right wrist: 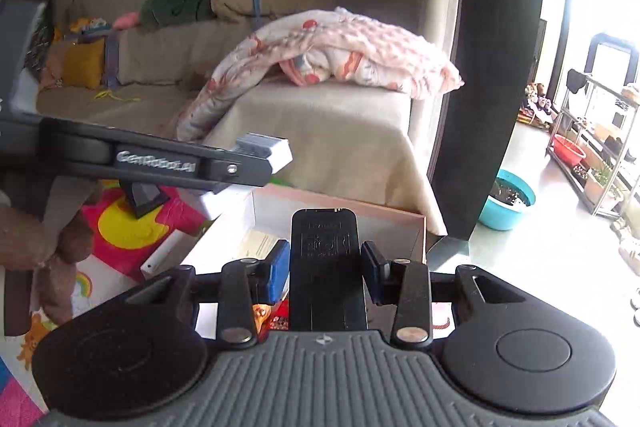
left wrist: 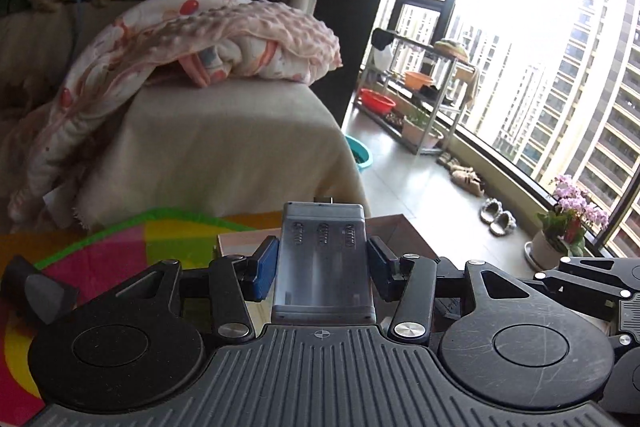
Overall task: Organize rigid objects
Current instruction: 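Carry the battery charger and black remote into the pink box and open both grippers, then grasp the small white box on the mat with the left gripper, then lift the small white box off the mat with the left gripper, then grasp the black plastic stand with the right gripper while the left gripper holds the white box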
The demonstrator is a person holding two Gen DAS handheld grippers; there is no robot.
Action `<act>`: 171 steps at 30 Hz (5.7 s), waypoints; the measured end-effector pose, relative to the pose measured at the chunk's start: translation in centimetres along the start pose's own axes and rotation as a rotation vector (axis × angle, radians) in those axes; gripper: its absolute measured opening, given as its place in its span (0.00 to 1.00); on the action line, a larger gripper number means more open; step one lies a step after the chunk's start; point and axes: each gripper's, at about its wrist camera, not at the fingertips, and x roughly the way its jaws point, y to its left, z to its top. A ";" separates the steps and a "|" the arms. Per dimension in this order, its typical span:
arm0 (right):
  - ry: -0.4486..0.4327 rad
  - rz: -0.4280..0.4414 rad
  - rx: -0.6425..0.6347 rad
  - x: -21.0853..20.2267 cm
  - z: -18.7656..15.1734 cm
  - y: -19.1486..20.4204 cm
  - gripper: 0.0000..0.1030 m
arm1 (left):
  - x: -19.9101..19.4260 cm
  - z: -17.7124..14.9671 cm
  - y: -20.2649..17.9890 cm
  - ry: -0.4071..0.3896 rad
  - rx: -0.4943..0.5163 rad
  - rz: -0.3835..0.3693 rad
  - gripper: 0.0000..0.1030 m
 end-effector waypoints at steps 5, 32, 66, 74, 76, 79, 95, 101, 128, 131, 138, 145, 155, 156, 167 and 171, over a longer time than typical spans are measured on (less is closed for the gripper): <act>0.055 0.012 -0.042 2.8 -1.8 0.8 0.37 | 2.6 -1.4 0.7 0.058 0.033 0.010 0.51; -0.078 0.038 -0.167 -5.1 -9.9 5.8 0.63 | -5.0 -5.3 9.3 0.010 -0.074 0.107 0.50; 0.087 0.142 0.024 -2.8 -14.1 6.8 0.69 | -11.2 -13.9 8.1 0.157 0.087 -0.115 0.44; 0.088 0.136 0.019 -2.9 -14.2 7.0 0.70 | -14.1 -13.9 3.8 0.114 0.245 0.026 0.44; 0.089 0.135 0.016 -2.8 -14.2 7.0 0.70 | -13.3 -13.9 2.8 0.130 0.261 0.027 0.44; 0.087 0.129 0.020 -2.9 -14.2 7.0 0.70 | -11.9 -14.3 1.7 0.158 0.298 0.035 0.44; 0.088 0.136 0.033 -2.8 -14.2 6.7 0.72 | -10.8 -14.8 -0.5 0.098 0.422 0.131 0.76; 0.088 0.138 0.032 -2.7 -14.2 6.8 0.72 | -9.6 -14.3 1.1 0.142 0.355 0.158 0.76; 0.109 0.171 0.012 -2.3 -14.1 7.0 0.84 | -8.0 -15.8 2.2 0.126 0.182 0.137 0.72; 0.118 0.186 0.003 -2.1 -14.0 7.0 0.88 | -7.9 -15.7 2.5 0.130 0.161 0.128 0.72; 0.145 0.273 0.039 -1.7 -13.6 6.0 0.98 | -8.0 -15.8 2.3 0.123 0.154 0.141 0.72; 0.160 0.286 0.010 -1.6 -13.6 6.2 1.00 | -8.5 -16.1 2.4 0.093 0.138 0.165 0.72; 0.169 0.230 -0.040 -1.8 -13.4 7.1 0.96 | -14.4 -16.7 6.0 -0.040 -0.044 0.194 0.72; 0.179 0.204 -0.049 -1.9 -13.1 7.3 0.93 | -15.4 -16.8 6.6 -0.067 -0.055 0.210 0.72; -0.071 0.181 -0.113 -3.4 1.2 13.5 0.88 | -20.7 -18.1 12.4 -0.249 -0.239 0.292 0.72; 0.002 0.198 -0.189 2.8 5.0 17.5 0.88 | -21.0 -18.8 12.9 -0.262 -0.270 0.305 0.72</act>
